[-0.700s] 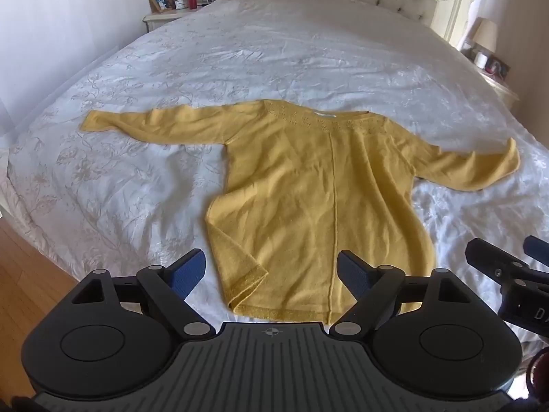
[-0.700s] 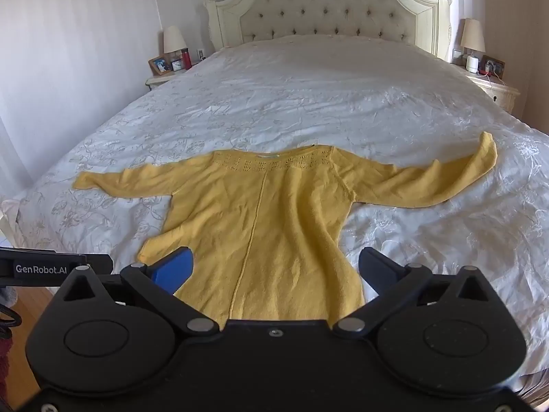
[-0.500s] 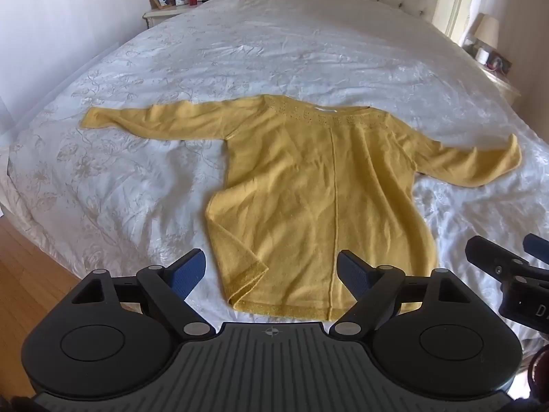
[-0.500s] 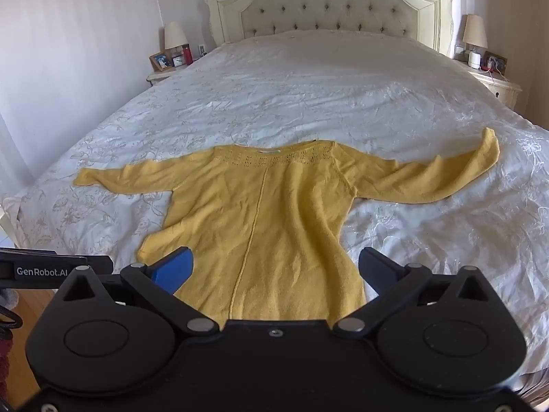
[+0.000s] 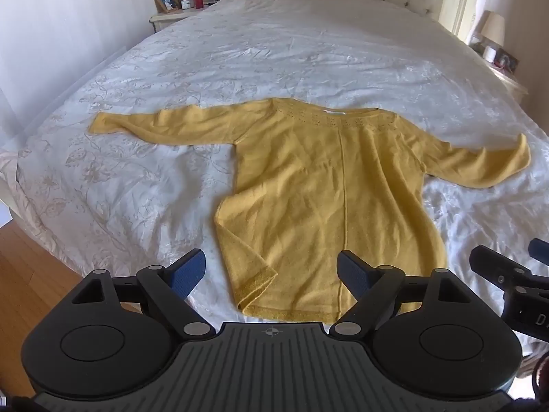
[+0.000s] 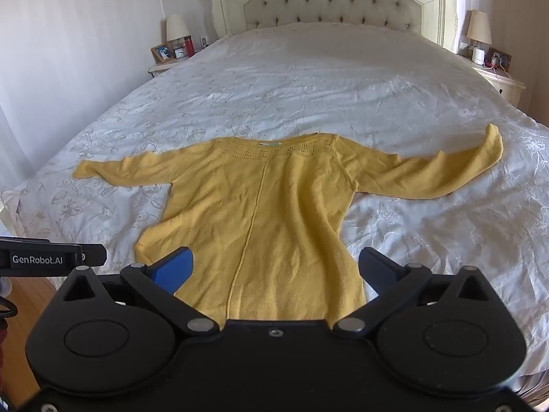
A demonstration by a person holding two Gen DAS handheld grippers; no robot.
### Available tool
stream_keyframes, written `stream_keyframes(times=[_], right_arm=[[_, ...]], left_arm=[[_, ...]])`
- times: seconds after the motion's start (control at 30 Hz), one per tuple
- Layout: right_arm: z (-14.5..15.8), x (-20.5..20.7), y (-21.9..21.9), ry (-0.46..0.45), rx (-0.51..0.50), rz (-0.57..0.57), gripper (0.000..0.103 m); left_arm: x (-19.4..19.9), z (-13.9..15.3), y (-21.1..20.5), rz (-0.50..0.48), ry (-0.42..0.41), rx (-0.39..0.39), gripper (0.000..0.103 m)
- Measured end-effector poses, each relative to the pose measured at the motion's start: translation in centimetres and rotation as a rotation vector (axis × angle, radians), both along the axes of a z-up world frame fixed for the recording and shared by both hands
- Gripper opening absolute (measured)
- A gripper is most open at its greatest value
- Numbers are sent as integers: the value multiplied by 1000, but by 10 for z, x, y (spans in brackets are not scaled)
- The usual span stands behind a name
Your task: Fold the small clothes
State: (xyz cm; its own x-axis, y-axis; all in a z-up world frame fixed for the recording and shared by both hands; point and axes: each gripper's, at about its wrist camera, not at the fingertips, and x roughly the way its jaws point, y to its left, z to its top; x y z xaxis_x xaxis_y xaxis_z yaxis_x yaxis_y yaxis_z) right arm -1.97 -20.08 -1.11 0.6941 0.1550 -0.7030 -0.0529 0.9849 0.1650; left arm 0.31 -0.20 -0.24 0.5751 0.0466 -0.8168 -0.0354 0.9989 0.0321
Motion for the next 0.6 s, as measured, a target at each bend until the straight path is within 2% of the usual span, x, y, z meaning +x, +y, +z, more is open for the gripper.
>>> stream_keyframes(times=[0.6], right_arm=[[-1,4,3,6,4,0,102]], left_arm=[[7,-3,-4,-12,17,2,84]])
